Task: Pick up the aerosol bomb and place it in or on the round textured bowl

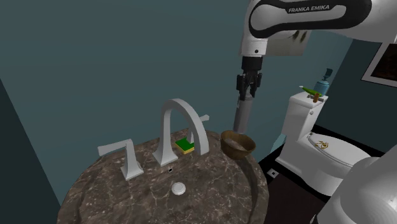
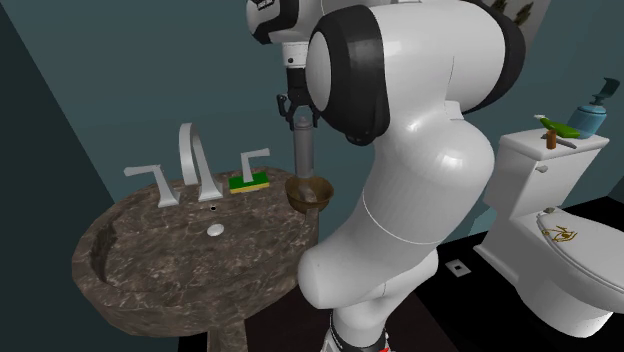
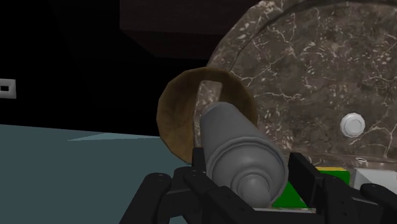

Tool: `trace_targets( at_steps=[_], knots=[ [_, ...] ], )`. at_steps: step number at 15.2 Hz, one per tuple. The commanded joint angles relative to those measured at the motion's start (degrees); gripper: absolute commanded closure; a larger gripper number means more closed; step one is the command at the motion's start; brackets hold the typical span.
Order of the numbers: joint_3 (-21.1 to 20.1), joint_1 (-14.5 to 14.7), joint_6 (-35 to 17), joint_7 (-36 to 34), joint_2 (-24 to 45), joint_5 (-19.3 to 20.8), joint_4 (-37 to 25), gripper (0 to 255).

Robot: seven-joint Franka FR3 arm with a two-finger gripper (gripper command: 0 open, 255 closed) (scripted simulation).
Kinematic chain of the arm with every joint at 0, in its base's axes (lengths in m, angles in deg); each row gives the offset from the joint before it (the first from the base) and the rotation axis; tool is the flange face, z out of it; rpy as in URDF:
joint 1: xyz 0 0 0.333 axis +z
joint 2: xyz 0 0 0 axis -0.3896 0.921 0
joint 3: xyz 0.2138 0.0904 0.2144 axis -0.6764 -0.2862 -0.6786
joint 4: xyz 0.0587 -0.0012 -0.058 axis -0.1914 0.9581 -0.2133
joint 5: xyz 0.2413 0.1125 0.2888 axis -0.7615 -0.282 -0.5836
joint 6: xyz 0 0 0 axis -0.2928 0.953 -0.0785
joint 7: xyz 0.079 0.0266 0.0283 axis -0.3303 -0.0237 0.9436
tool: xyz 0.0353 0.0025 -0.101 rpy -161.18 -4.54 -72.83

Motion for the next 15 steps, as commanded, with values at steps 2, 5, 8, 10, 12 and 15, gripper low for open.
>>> trace_targets(
  at_steps=[2, 5, 8, 10, 12, 15],
  knots=[
    [0.02, -0.01, -2.23, 0.02, -0.33, 0.00, 2.51, 255],
    [0.02, 0.00, -4.54, 0.01, -0.49, 0.00, 4.98, 255],
    [0.01, 0.00, -6.85, -0.01, -0.54, 0.00, 7.35, 255],
    [0.01, 0.00, -8.51, -0.02, -0.51, 0.00, 8.97, 255],
    [0.01, 0.00, -8.51, -0.02, -0.51, 0.00, 8.97, 255],
    [0.01, 0.00, -8.51, -0.02, -0.51, 0.00, 8.97, 255]
  ],
)
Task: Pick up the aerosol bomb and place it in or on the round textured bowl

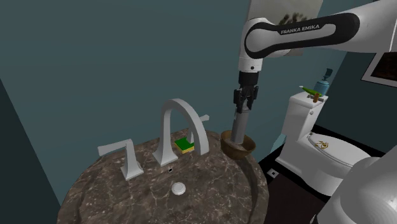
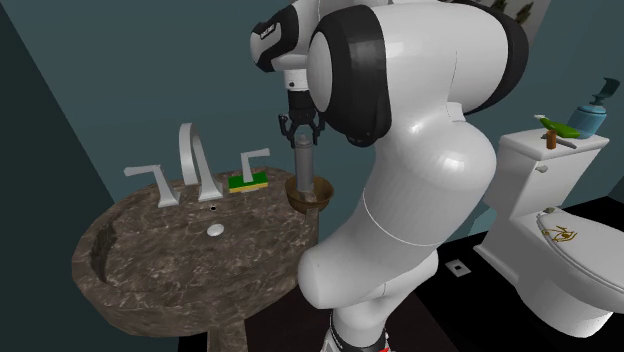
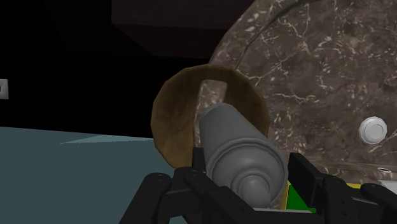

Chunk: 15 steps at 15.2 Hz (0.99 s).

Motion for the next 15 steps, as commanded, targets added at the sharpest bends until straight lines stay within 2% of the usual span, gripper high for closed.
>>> trace_targets(
  at_steps=[1, 2, 3, 8, 12, 15],
  knots=[
    [0.00, 0.00, -0.03, 0.00, 0.00, 0.00, 0.01, 255],
    [0.00, 0.00, -0.03, 0.00, 0.00, 0.00, 0.01, 255],
    [0.00, 0.00, -0.03, 0.00, 0.00, 0.00, 0.00, 0],
    [0.00, 0.00, -0.03, 0.00, 0.00, 0.00, 0.00, 0],
    [-0.03, 0.01, 7.19, -0.02, 1.44, 0.01, -8.65, 0],
    [-0.03, 0.01, 7.19, -0.02, 1.44, 0.01, -8.65, 0]
  ],
)
